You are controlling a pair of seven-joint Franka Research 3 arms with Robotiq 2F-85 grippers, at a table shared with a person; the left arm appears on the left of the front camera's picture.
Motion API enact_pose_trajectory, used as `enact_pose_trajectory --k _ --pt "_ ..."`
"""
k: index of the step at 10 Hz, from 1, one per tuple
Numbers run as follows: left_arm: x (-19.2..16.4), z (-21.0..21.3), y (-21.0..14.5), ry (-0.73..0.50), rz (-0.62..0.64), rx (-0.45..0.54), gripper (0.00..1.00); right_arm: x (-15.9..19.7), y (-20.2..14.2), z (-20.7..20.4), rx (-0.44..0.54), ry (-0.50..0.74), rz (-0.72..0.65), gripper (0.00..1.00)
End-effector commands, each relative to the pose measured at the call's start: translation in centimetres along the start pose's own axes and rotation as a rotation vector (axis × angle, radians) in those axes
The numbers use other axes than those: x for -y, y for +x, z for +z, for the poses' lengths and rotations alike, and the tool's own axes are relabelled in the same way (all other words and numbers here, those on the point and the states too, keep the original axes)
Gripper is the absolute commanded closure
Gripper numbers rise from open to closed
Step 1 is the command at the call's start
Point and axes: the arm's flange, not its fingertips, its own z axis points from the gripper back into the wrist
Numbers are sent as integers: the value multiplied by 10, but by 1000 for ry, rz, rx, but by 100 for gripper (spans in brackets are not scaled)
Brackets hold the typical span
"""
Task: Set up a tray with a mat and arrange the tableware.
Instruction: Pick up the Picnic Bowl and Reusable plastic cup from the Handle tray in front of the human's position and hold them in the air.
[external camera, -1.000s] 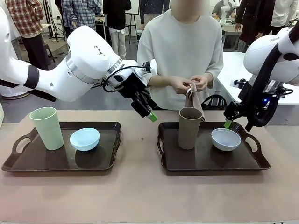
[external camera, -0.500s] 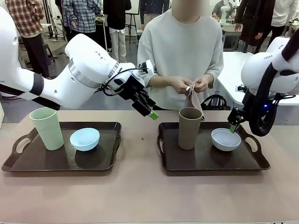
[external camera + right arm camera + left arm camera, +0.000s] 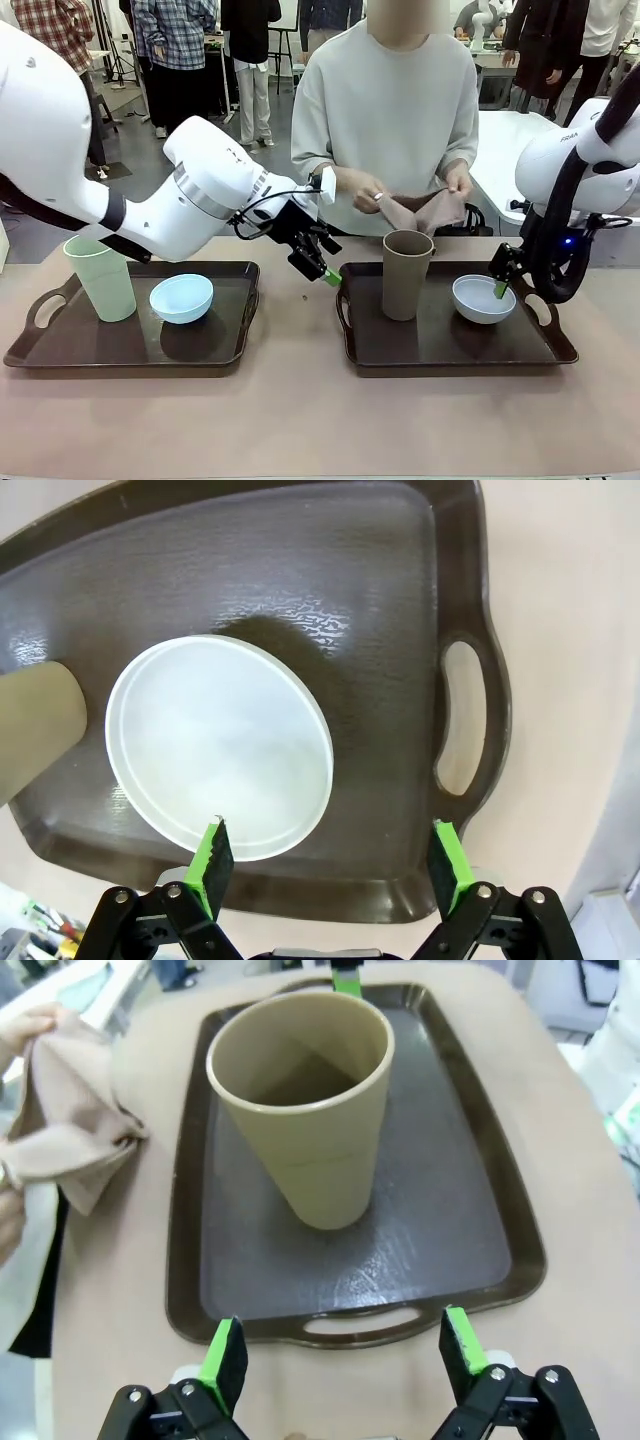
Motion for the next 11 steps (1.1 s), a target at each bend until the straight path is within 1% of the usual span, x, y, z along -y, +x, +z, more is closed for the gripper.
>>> enact_pose_trajectory --k 1,5,8,10,11 --pt "-11 -13 1 12 -47 27 0 -9 1 -3 22 25 21 0" --pt "-17 -44 17 -5 -115 37 0 -26 3 -2 30 16 49 0" --pt "-27 -65 27 -23 -106 48 0 -31 10 -9 15 35 54 0" --pt "-34 -73 29 -57 -20 65 0 -33 14 -9 15 50 51 0" --pt "-27 -61 33 -93 145 2 0 -34 13 -6 21 52 51 0"
